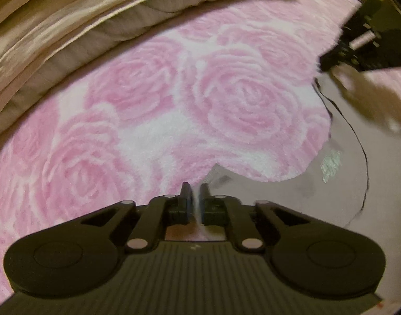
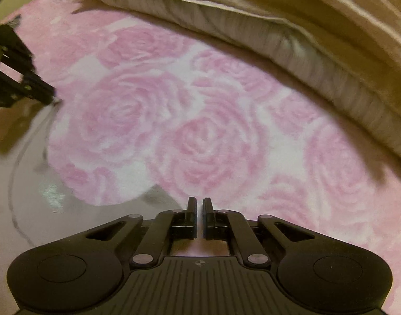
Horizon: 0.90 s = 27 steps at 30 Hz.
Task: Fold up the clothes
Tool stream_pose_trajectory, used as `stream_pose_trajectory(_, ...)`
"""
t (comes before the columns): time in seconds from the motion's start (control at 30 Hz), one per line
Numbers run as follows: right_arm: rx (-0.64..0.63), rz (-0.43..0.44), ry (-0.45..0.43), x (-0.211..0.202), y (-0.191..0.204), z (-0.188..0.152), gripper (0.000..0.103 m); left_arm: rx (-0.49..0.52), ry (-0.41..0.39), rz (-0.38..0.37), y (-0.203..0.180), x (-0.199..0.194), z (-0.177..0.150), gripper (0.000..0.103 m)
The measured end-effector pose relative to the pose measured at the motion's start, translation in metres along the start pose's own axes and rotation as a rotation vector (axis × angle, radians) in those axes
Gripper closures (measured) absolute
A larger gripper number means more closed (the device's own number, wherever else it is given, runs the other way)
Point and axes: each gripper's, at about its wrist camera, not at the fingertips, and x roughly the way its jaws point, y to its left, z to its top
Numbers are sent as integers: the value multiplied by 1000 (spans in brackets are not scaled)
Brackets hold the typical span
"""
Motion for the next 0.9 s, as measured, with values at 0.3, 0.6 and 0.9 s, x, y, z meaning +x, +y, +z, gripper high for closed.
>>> stream_pose_trajectory(0.3, 251, -25, 77, -97, 28, -49, 52, -365, -4, 47, -4, -90, -34, 85)
stream_pose_trajectory(0.6, 623, -3, 141, -231, 113, -126, 38, -584, 44, -23, -115, -213, -112, 47)
stream_pose_trajectory(0.9, 680, 87, 97, -330, 171, -169, 34, -646, -9, 96, -233, -328, -174, 13)
